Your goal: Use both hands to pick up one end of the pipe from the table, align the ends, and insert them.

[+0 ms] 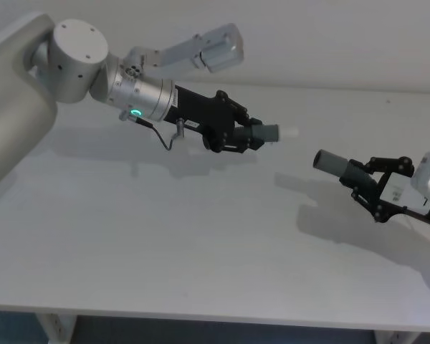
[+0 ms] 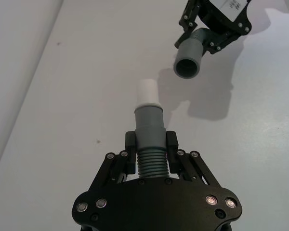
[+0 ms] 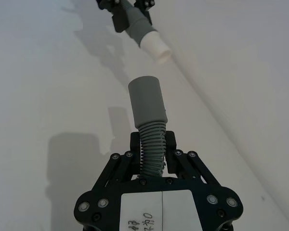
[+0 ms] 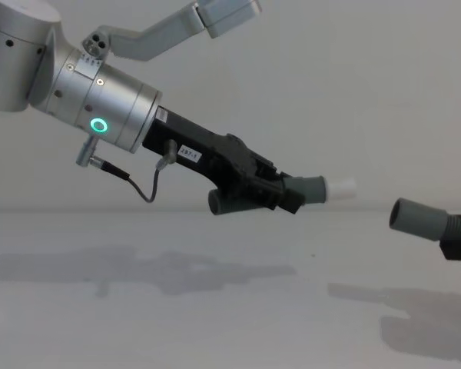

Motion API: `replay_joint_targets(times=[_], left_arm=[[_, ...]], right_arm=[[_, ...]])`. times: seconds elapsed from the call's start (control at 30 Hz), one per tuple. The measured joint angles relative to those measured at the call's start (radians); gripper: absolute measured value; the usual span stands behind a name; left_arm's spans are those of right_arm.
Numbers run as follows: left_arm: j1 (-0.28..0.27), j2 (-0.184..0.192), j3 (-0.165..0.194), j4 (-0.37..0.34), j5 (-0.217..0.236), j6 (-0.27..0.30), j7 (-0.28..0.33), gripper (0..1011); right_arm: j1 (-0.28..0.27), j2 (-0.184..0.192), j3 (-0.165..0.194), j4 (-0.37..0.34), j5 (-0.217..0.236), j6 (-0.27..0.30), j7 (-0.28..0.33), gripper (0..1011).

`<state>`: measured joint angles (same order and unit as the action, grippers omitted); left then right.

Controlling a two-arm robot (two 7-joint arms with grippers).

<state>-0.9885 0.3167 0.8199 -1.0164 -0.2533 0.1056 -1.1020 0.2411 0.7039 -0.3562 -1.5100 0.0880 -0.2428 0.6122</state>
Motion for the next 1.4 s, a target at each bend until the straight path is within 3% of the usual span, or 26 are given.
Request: replay_joint_targets(times=[0.73, 1.4], left_arm=[[-0.018, -0.022, 0.031, 0.014, -0.015, -0.009, -0.015, 354], [-0.035, -0.02, 0.052, 0.021, -0.034, -0.002, -0.038, 354]], right_arm=[[-0.023, -0.008, 0.017, -0.045, -0.014, 0.041, -0.037, 281], [-0.019, -0.035, 0.021, -0.045, -0.075, 0.054, -0.082, 281]])
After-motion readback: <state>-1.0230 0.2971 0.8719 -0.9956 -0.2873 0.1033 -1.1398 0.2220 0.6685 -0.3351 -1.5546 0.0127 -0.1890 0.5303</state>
